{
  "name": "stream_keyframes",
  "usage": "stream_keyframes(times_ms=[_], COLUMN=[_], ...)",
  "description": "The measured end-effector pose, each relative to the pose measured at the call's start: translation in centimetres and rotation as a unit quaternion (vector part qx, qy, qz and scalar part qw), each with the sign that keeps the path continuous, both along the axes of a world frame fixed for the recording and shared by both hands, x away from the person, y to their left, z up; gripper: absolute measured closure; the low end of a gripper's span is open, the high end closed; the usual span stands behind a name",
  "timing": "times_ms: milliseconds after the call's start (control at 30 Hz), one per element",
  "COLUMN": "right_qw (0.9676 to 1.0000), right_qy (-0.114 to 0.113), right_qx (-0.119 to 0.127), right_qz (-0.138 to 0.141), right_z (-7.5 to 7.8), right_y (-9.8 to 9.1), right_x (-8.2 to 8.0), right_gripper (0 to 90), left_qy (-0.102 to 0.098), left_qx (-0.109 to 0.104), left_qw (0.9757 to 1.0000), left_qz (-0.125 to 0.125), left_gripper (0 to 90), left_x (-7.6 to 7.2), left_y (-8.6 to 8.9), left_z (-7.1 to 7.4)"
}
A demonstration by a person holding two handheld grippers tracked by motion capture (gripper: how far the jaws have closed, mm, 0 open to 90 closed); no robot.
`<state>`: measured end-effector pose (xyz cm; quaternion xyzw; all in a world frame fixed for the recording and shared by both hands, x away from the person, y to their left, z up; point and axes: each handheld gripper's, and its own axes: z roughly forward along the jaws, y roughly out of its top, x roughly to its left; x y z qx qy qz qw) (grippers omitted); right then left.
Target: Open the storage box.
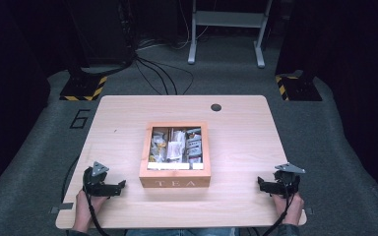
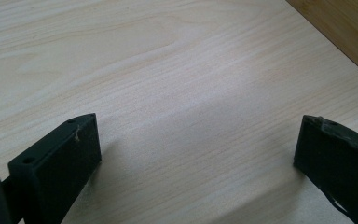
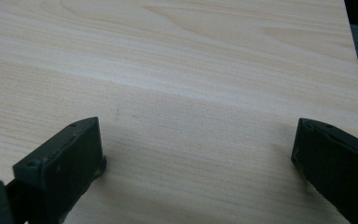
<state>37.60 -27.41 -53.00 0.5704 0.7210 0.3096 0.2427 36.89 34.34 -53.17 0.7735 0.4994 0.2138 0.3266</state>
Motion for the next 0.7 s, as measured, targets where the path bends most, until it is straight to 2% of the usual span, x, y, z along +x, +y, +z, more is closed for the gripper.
stream_keyframes(times_ms=[300,400,500,567,633,700], right_qw=[1.0000,1.0000,1.0000,1.0000,1.0000,1.0000], right_qy=[0.000,-0.001,0.000,-0.001,-0.001,0.000], right_qx=[0.000,-0.001,0.000,0.000,0.000,0.001], right_qz=[0.001,0.002,0.001,0.002,0.002,0.001], right_z=[0.01,0.00,0.01,0.01,0.01,0.02], right_y=[0.01,-0.02,0.01,0.00,-0.02,0.01], right_x=[-0.03,-0.01,-0.03,-0.02,-0.01,-0.04], right_gripper=[2.0,2.0,2.1,2.2,2.2,2.4], left_qy=[-0.003,0.003,-0.006,0.000,-0.001,-0.010], left_qx=[-0.001,-0.003,-0.018,-0.023,-0.043,-0.057], left_qw=[1.0000,1.0000,0.9998,0.9996,0.9990,0.9981], left_qz=[-0.002,-0.007,-0.008,-0.013,-0.016,-0.019], left_gripper=[0.0,0.0,0.0,0.0,0.0,0.0], left_x=[-0.04,-0.05,-0.11,-0.10,-0.17,-0.43], left_y=[-0.05,0.08,0.29,0.42,0.60,0.55], left_z=[-0.02,0.07,0.05,0.15,0.37,0.87])
